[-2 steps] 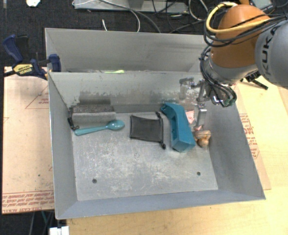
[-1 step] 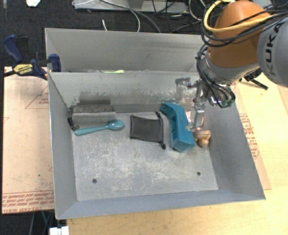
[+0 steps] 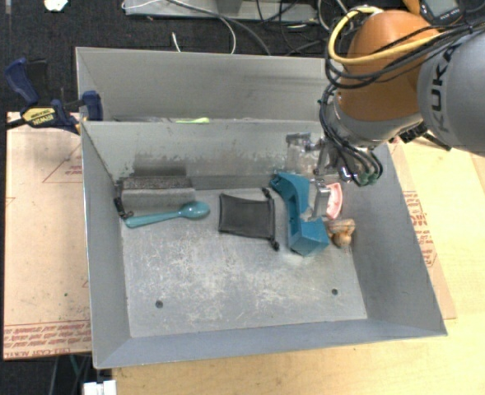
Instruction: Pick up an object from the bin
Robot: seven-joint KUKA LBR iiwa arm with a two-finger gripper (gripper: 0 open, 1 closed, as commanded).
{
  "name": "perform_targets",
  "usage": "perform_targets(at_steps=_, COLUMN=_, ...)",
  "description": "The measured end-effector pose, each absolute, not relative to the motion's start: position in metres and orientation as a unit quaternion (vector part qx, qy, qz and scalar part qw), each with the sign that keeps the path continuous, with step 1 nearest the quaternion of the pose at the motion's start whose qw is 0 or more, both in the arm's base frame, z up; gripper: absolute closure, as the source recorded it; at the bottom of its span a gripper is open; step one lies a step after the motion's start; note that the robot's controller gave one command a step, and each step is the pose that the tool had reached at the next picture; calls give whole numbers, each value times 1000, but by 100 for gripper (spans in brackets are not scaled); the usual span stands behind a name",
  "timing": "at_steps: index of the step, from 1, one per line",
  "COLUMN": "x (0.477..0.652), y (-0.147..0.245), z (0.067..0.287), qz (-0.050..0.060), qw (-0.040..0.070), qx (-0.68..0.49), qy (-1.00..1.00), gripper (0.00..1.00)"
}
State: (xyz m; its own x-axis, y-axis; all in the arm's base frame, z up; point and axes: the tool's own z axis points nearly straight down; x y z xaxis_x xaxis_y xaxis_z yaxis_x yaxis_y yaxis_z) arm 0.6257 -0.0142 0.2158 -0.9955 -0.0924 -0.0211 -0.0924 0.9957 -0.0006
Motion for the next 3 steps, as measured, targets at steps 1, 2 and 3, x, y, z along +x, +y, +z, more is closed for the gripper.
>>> perform_targets(at_steps=1, x=634, y=4, z=187, qz=1, qw=1, qx=-59, qy=998, gripper=0)
perform_targets(at_steps=2, x=634, y=10, z=258, qz=1, qw=4, qx=-68, qy=998, gripper=0)
perform_targets(at_steps=3, x=640, y=24, z=228, qz=1, qw=10, qx=-95, qy=995, gripper=0)
